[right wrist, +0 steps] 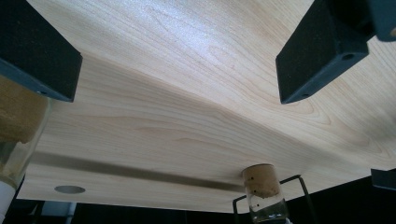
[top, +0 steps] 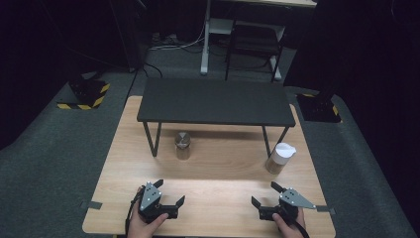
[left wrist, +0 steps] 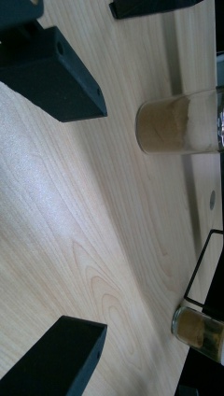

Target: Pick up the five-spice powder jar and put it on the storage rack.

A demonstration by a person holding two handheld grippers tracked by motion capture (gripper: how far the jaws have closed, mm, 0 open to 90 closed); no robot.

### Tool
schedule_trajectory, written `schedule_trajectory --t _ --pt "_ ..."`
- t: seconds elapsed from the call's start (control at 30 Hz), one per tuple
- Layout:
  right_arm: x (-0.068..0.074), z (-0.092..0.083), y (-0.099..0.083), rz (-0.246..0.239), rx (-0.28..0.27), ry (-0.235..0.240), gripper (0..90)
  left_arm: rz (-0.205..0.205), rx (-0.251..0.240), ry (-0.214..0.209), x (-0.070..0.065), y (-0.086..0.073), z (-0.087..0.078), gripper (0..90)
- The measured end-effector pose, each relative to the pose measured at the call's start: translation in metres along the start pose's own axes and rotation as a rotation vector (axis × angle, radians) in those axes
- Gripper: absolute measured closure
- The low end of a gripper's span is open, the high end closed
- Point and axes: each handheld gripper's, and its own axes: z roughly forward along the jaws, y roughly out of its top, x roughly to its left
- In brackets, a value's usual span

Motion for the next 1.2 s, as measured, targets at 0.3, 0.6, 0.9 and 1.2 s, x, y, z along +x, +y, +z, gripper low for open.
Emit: schedule_trajectory --t 0.3,0.6,0.9,1.2 --pt "0.000 -0.001 -0.001 0.007 -0.006 -0.001 0.4 0.031 -0.059 -0.004 -0.003 0.017 -0.003 0.6" --pt "-0.002 -0.001 -0.002 0.012 -0.009 0.003 0.4 0.027 -0.073 0.024 -0.001 0.026 0.005 0.6" --pt "-0.003 -0.001 -0.002 0.019 -0.013 0.003 0.4 0.003 -0.072 0.063 0.005 0.033 0.030 0.5" --pt "-0.003 -0.001 -0.002 0.025 -0.013 0.003 0.4 -0.005 -0.070 0.134 0.014 0.049 0.067 0.6"
